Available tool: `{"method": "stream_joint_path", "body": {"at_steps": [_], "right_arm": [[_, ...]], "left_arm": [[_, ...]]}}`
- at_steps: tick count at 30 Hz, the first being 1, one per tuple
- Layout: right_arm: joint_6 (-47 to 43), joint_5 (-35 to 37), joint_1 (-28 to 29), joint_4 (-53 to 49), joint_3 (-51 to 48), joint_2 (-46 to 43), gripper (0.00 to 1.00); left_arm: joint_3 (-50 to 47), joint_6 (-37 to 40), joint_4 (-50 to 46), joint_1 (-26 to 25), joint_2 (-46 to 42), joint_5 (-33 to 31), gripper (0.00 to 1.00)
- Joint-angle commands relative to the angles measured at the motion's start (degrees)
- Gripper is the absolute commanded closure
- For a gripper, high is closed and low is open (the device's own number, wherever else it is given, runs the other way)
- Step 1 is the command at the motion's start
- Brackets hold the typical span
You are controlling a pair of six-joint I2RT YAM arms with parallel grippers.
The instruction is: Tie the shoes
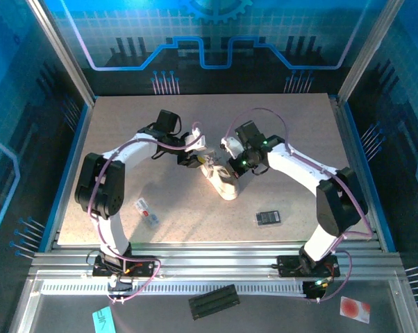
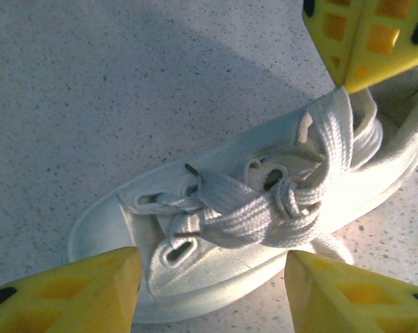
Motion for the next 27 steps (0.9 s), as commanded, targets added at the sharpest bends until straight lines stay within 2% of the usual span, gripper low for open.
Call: {"method": "stream_joint_path", "body": {"at_steps": [1, 10, 14, 16, 20, 23, 24, 27], "right_arm": [[-3.98, 2.93, -1.32, -4.87, 4.66, 1.92, 0.99], [-8.06, 4.17, -5.63, -9.03, 16.28, 10.45, 0.99], [-8.66, 3.58, -6.85, -9.03, 18.58, 13.16, 0.98], [-8.61, 3.04, -6.96, -8.43, 18.50, 13.59, 0.98], [-7.97, 1.53, -7.14, -6.28, 16.37, 12.83, 0.97], [-7.71, 0.91, -7.11, -5.02, 14.46, 11.94, 0.97], [-7.67, 0.82, -7.14, -4.76, 13.97, 11.65, 0.97], [-7.52, 0.59, -7.28, -3.53, 12.12, 10.54, 0.97]], "left_arm": [[2.72, 7.20, -2.74, -0.64, 2.28, 0.16, 0.43], [3.76, 10.33, -3.23, -3.56, 6.46, -2.70, 0.43], [2.50, 9.63, -1.96, -3.83, 6.36, -3.39, 0.47], [2.08, 9.38, -1.95, -3.83, 5.83, -3.60, 0.55], [0.90, 7.99, -1.51, -3.83, 4.39, -4.12, 0.82], [-0.80, 6.91, -0.47, -3.83, 2.90, -4.48, 0.97], [-1.26, 6.64, -0.40, -3.83, 2.46, -4.70, 1.00], [-2.94, 5.69, 0.43, -3.79, 1.02, -5.66, 1.00]]}}
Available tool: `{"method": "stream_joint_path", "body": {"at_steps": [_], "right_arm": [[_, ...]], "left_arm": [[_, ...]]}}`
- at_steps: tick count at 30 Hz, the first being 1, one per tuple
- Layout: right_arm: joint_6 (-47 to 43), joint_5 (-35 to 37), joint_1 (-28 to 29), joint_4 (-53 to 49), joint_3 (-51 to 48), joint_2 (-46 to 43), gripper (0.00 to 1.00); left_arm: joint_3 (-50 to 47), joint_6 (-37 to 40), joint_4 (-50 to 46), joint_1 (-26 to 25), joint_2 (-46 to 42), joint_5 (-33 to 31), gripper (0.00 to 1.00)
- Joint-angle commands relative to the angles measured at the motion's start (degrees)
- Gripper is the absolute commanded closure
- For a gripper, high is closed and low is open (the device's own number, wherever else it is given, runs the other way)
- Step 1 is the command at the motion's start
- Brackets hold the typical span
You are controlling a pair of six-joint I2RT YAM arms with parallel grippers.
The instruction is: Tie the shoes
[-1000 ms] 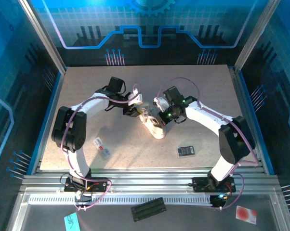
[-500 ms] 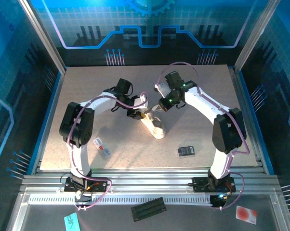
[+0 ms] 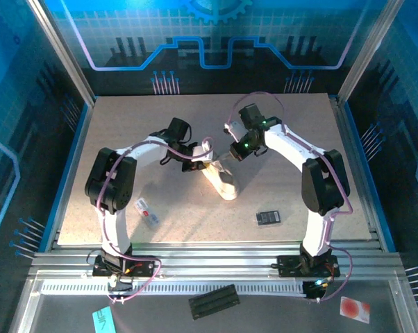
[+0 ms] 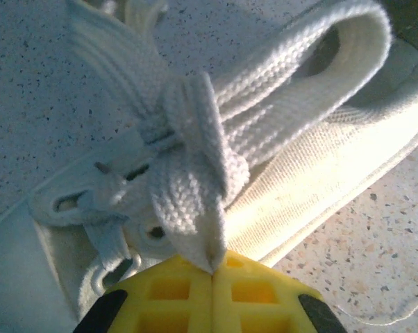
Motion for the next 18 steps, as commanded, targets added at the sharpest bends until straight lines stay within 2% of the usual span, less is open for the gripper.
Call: {"method": "stream_joint_path", "body": {"at_steps": [1, 8, 13, 18], "right_arm": [[-0.11, -1.95, -0.82, 1.26, -2.03, -2.81, 0.97], [0.42, -3.61, -1.40, 2.93, -3.63, -4.00, 0.96], [0.99, -4.14, -1.51, 3.66, -4.33, -4.58, 0.92], [1.39, -4.54, -1.74, 4.31, -4.78, -5.10, 0.95]], "left_arm": [[-2.13, -1.02, 1.13, -0.05, -3.78, -0.09, 1.00], [-4.47, -2.97, 2.69, -0.05, -5.51, -1.48, 1.00], [-4.56, -3.97, 2.94, -0.05, -5.89, -2.73, 1.00], [-5.07, -4.53, 3.08, 0.04, -6.38, -4.44, 1.00]]}}
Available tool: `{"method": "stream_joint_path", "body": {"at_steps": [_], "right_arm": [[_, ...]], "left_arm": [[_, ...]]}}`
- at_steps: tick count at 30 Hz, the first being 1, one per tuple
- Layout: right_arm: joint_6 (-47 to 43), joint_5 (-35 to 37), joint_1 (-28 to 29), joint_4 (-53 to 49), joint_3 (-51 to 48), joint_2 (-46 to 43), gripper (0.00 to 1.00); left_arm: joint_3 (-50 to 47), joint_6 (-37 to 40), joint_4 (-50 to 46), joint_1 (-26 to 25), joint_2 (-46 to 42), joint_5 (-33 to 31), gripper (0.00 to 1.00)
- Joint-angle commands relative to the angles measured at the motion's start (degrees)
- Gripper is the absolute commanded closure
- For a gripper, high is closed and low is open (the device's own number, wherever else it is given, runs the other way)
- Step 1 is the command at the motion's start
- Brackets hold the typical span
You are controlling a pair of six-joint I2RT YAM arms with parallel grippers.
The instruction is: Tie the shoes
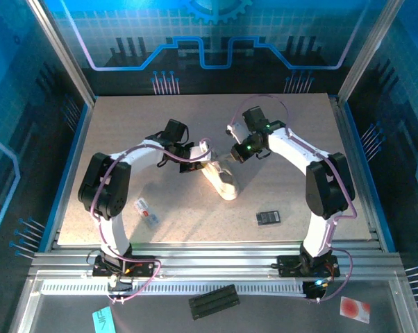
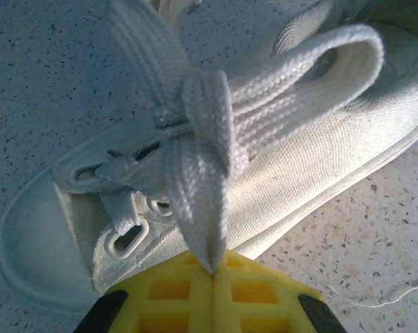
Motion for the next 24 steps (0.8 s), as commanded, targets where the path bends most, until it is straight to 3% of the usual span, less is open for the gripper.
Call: {"method": "stream_joint_path", "body": {"at_steps": [1, 9, 15, 20, 24], "right_arm": [[0.76, -1.46, -0.97, 0.57, -0.75, -1.99, 0.95], [3.17, -5.48, -1.60, 4.25, -5.70, -6.11, 0.64], [7.30, -9.14, -1.54, 9.63, -9.39, -10.12, 0.64], [16.30, -6.94, 1.62, 17.56, -13.92, -14.96, 0.65], [24.63, -10.37, 4.56, 22.09, -15.40, -13.80, 0.66]], "left_arm": [[-1.35, -0.99, 0.08, 0.04, -2.28, -0.78, 1.00], [-0.93, -2.30, -0.74, -0.05, -2.55, 0.03, 1.00], [-0.40, -2.10, -1.24, -0.22, -2.28, -0.08, 1.00], [0.40, -3.40, -1.41, -0.22, -2.22, 1.39, 1.00], [0.40, -4.54, -0.59, -0.44, -2.02, 2.43, 1.00]]}}
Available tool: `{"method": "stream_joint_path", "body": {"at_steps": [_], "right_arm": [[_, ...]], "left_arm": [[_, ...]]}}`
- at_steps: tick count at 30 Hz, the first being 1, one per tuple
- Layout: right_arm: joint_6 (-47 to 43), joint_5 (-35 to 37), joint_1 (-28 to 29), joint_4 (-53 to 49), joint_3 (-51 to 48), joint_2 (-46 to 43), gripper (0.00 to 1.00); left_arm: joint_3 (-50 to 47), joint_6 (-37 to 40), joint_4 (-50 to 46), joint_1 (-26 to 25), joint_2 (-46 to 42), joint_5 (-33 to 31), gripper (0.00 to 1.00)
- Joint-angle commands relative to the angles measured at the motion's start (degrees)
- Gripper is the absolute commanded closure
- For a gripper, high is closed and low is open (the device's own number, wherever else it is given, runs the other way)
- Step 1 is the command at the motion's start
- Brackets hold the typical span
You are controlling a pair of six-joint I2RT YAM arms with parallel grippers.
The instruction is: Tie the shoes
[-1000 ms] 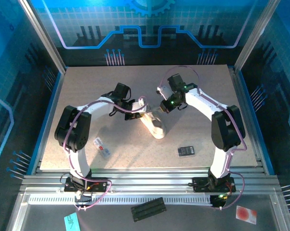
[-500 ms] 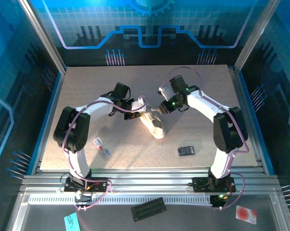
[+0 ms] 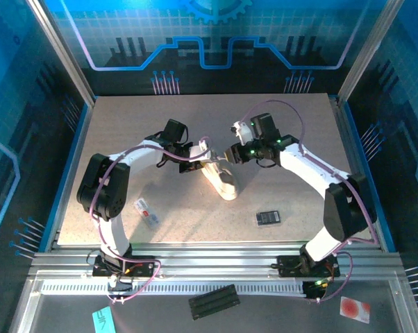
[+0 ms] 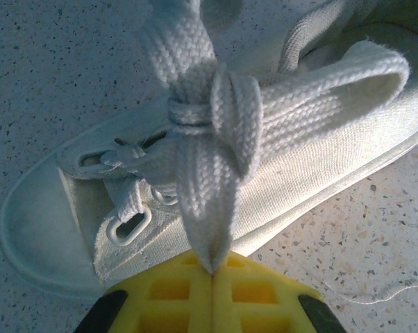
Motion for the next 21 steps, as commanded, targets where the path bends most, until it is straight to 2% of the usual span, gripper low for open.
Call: {"method": "stream_joint_path", "body": {"at_steps": [1, 8, 21], "right_arm": [[10.21, -3.67, 2.97, 6.79, -1.13, 1.63, 0.66], [15.62, -1.07, 5.24, 4.46, 2.79, 8.51, 0.62], [16.31, 3.01, 5.69, -0.65, 6.54, 14.20, 0.61]], "left_arm": [[0.75, -1.65, -0.37, -0.57, -1.36, 3.33, 1.00], [0.52, -1.95, -0.71, -0.98, -1.90, 3.51, 1.00], [-0.20, -2.84, 0.27, -1.02, -2.72, 4.65, 1.00]]}}
